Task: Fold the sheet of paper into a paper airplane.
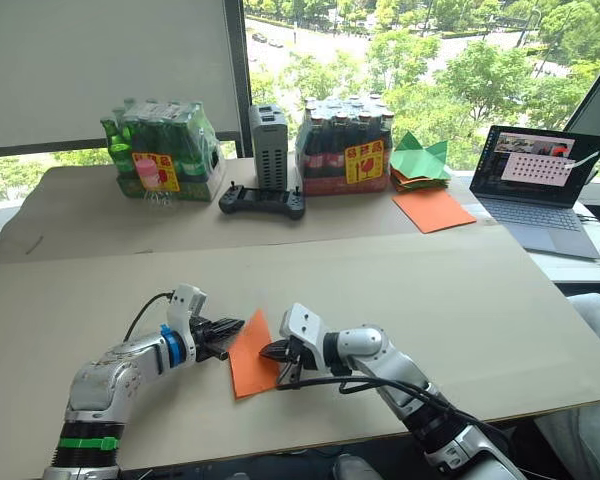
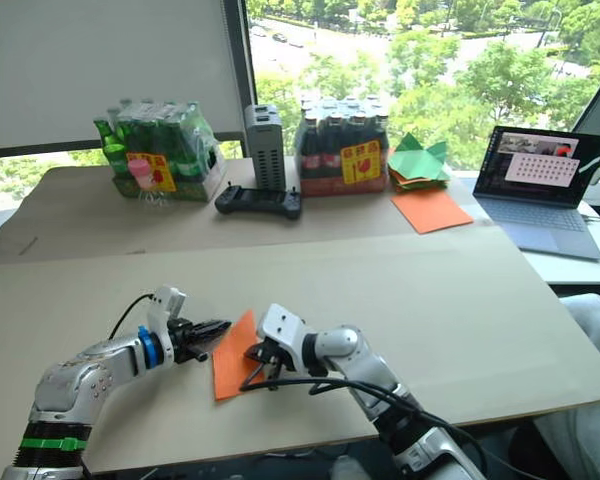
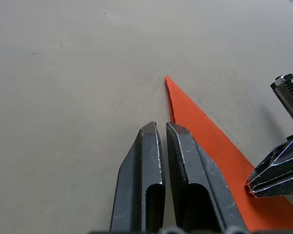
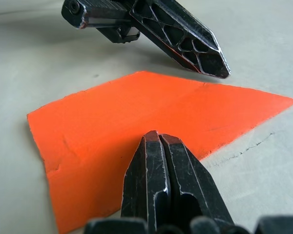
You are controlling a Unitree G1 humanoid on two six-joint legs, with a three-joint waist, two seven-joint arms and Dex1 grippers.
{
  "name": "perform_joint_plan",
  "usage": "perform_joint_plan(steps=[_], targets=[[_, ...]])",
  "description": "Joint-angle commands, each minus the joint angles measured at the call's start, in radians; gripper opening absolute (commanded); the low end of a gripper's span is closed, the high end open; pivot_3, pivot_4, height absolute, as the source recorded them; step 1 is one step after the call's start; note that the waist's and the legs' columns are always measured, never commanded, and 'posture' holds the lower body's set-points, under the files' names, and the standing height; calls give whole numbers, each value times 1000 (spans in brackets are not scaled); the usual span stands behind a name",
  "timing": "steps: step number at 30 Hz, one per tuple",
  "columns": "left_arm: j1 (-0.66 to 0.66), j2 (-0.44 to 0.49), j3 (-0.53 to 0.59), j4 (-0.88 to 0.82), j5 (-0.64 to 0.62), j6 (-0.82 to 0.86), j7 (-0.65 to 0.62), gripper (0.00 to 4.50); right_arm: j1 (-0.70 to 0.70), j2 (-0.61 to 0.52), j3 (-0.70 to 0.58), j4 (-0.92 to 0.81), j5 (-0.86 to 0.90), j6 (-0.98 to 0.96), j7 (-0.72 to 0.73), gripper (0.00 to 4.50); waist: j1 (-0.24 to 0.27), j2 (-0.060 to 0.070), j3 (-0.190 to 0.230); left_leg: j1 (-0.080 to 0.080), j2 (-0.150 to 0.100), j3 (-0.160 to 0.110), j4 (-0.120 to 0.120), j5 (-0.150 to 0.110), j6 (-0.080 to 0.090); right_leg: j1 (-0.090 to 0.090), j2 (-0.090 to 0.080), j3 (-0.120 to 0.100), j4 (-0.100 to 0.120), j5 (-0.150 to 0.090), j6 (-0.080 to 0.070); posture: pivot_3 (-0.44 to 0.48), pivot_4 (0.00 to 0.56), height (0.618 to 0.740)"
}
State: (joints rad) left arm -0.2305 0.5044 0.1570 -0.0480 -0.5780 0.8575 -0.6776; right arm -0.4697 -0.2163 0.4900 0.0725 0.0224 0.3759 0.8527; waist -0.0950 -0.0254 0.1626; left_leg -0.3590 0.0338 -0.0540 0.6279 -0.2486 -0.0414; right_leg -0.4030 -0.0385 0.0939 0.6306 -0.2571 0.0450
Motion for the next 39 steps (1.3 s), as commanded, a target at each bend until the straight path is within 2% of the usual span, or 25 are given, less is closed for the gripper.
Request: perform_joint_plan(steps=[1,7,14,19,27,39], targets=[[2,-9,42,-20,-58,54,11,39,19,-17,18,49,-24,20,2,0,0,0,0,-1,0,0,0,0,0,0,0,0,0,0,0,0,150,740],[-4,-9,59,-35,-96,80,8,39,17,-18,19,53,-26,18,3,0,0,-2,1,-1,0,0,0,0,0,-1,0,0,0,0,0,0,150,740],[-24,-23,130,-69,-203,128,20,39,20,-20,19,49,-28,19,2,0,1,-3,2,-2,0,0,0,0,0,-1,0,0,0,1,-1,0,150,740],[1,8,121,-98,-230,149,-5,39,22,-21,19,44,-27,23,2,0,1,-3,2,-2,0,-1,1,0,0,-1,0,0,0,1,-1,0,150,740],[70,88,50,-146,-200,126,-71,39,21,-20,18,44,-26,23,1,0,1,-3,2,-2,0,0,1,0,0,-1,0,0,1,1,-1,0,150,740],[144,148,-22,-135,-106,53,-119,39,24,-18,18,45,-25,24,-3,0,2,-3,2,-2,0,0,1,0,0,-2,0,0,1,1,-2,0,150,740]])
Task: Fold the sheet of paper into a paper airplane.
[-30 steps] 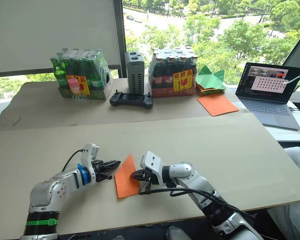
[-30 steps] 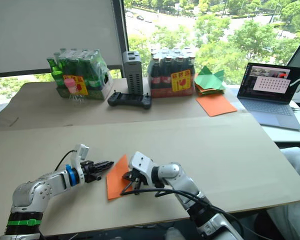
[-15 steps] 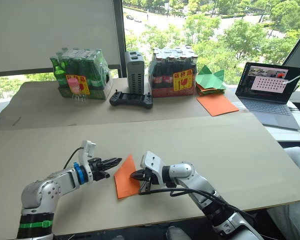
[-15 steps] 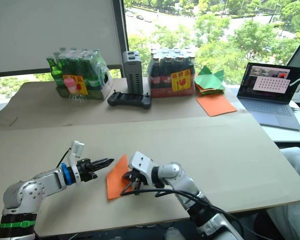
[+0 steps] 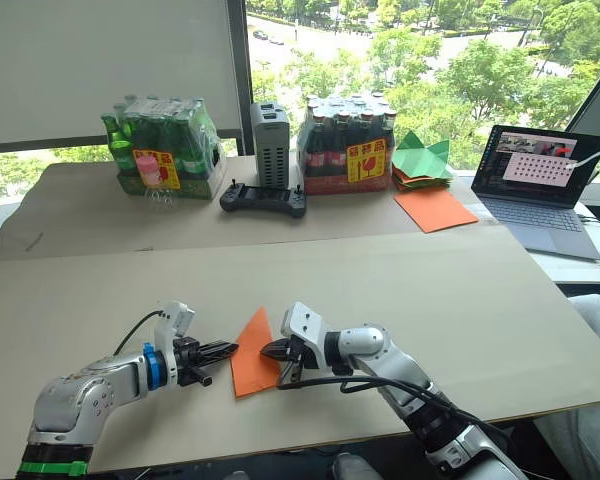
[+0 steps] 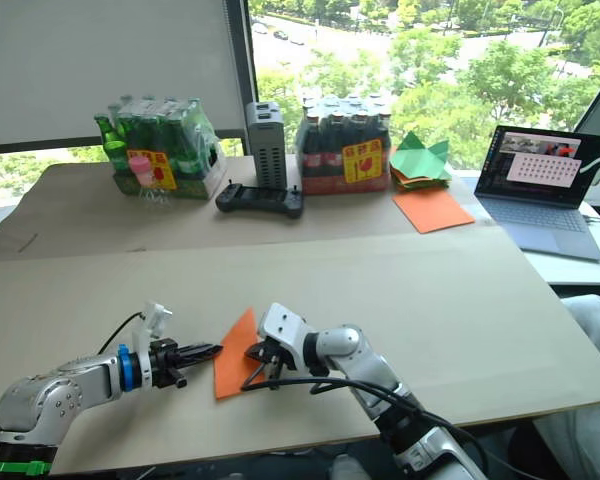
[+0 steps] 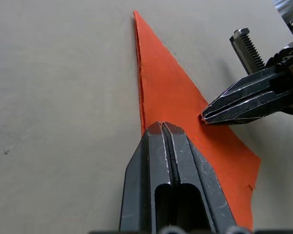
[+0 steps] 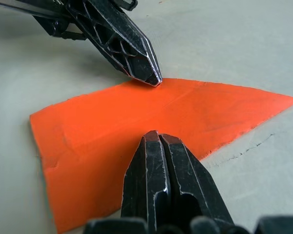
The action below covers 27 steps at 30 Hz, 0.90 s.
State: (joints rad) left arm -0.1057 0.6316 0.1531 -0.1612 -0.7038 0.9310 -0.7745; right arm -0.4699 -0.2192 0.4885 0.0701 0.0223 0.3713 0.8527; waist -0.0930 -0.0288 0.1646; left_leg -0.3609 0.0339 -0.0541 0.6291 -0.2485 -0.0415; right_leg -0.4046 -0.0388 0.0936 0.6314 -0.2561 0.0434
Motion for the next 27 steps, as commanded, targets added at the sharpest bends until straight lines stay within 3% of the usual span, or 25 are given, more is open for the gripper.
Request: perform_joint_plan(steps=[1,27], targets=[[22,20,-25,-21,26,-25,-19,39,24,-15,20,47,-25,29,-3,0,0,0,0,0,0,0,0,0,0,0,0,0,0,0,0,0,150,740],[-227,-160,-172,166,202,-134,91,39,24,-18,24,46,-25,25,-1,0,21,0,0,1,0,0,5,0,0,1,0,0,5,1,1,0,150,740]])
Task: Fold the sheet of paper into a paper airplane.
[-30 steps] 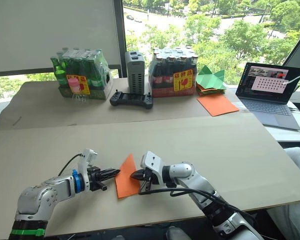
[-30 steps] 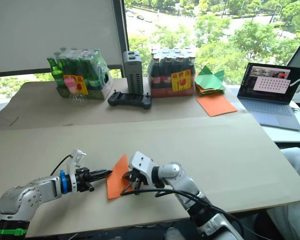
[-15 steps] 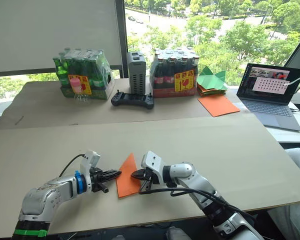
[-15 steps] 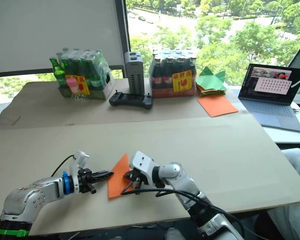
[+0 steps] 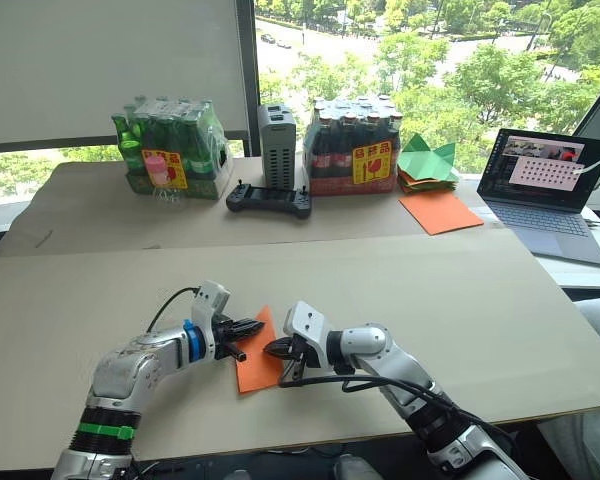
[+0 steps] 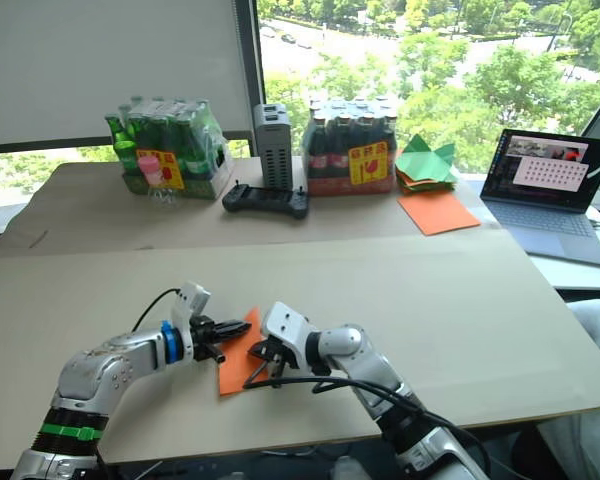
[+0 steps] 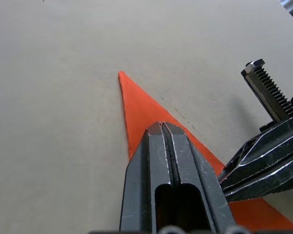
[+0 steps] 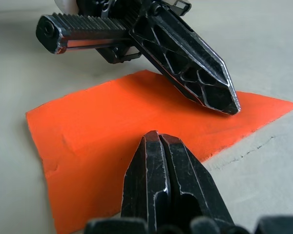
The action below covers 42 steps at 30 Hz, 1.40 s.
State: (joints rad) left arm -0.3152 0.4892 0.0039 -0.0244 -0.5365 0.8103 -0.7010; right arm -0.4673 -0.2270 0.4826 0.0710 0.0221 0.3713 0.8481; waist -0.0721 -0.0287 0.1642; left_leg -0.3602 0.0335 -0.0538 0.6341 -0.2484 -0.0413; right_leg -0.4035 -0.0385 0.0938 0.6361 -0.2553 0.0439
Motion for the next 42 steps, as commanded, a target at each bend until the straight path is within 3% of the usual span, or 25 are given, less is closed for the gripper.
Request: perform_joint_plan(steps=[1,11,14,19,26,32,37,41,42], targets=[[-25,-26,-20,33,34,-14,21,39,21,-9,29,45,-25,25,4,0,1,0,0,0,0,0,0,0,0,0,0,0,0,0,0,0,150,740],[-15,-45,38,-5,-10,31,22,39,-4,3,-36,-22,12,31,-11,0,0,0,0,0,0,0,1,0,0,-1,0,0,3,0,0,0,150,740],[-10,-44,91,-30,-66,78,24,39,-22,3,-74,-72,38,52,-16,0,2,0,1,-4,0,-1,3,0,0,-4,0,-1,4,0,0,0,150,740],[-11,-26,189,-81,-177,165,12,39,-45,17,-167,-138,95,92,-54,0,5,-2,3,-23,-1,-2,11,1,-1,-22,-1,-1,10,6,-6,0,150,740],[-48,-15,332,-100,-329,279,66,39,-74,35,-284,-175,160,113,-124,0,5,-3,3,-24,-1,-3,11,1,-1,-22,-1,-2,10,6,-7,0,150,740],[-53,36,400,-122,-465,408,75,39,-66,11,-298,-159,160,105,-147,0,2,-3,3,-24,-1,-3,11,1,-1,-22,-2,-2,10,6,-7,0,150,740],[-4,137,401,-135,-530,467,3,1552,-47,-6,-287,-164,162,105,-149,0,2,-3,4,-24,-1,-2,11,1,-1,-22,-2,-2,11,6,-7,0,150,740],[-5,189,379,-84,-511,457,-35,2836,-40,-11,-283,-164,163,104,-149,0,3,-3,4,-23,-1,-2,11,1,-1,-22,-2,-3,11,6,-7,0,150,740],[-10,196,374,-69,-505,453,-43,2836,-39,-12,-282,-163,163,103,-150,0,3,-3,4,-23,-1,-2,11,1,-2,-22,-2,-3,11,6,-7,0,150,740]])
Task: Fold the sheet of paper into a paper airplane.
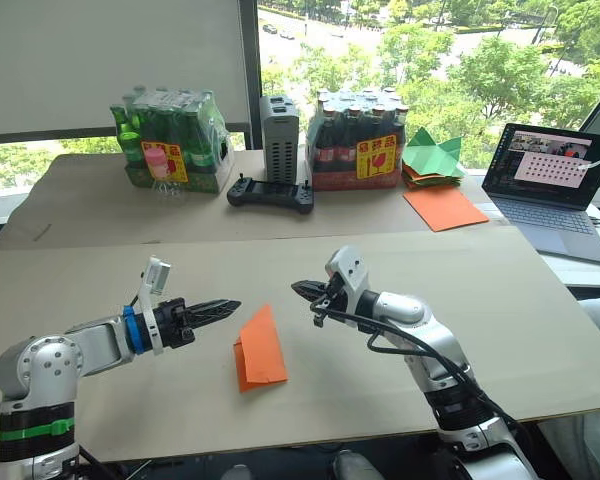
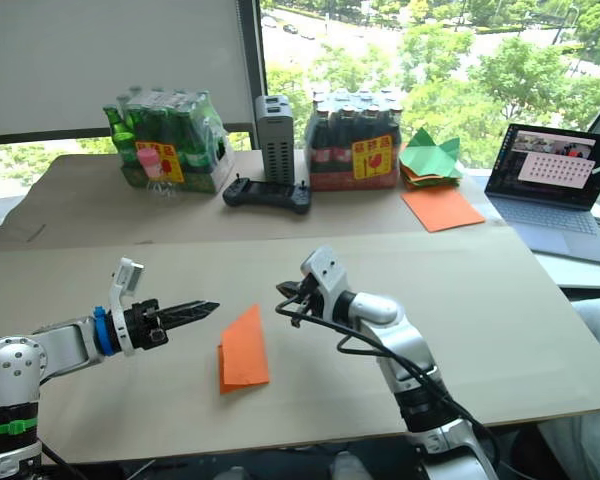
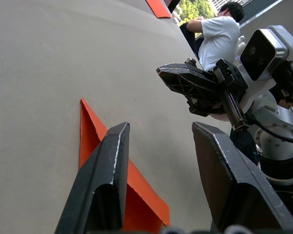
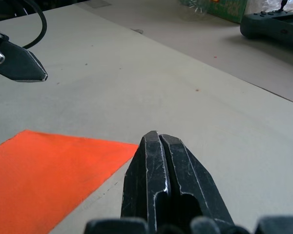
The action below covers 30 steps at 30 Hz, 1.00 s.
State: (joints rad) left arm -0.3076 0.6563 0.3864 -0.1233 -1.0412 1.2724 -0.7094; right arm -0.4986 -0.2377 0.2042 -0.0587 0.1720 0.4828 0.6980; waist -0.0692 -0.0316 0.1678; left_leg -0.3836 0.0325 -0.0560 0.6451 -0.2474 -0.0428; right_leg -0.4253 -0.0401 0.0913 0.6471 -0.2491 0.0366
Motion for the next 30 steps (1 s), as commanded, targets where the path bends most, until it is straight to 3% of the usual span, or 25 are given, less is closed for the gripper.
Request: perform_joint_plan(steps=[1,19,30], targets=[[-25,38,-17,54,9,-12,-43,2836,-6,-3,-1,-34,13,-9,1,0,0,0,0,0,0,0,0,0,0,0,0,0,0,0,0,0,150,740],[-168,116,-259,302,171,-70,-292,2836,10,-33,12,-49,17,3,-3,0,0,0,0,0,0,0,0,0,0,0,0,-1,0,0,0,0,150,740],[-258,107,-372,380,263,-108,-416,2836,18,-41,15,-56,16,11,-5,0,1,0,0,-1,0,0,1,0,0,0,0,-1,1,0,0,0,150,740]])
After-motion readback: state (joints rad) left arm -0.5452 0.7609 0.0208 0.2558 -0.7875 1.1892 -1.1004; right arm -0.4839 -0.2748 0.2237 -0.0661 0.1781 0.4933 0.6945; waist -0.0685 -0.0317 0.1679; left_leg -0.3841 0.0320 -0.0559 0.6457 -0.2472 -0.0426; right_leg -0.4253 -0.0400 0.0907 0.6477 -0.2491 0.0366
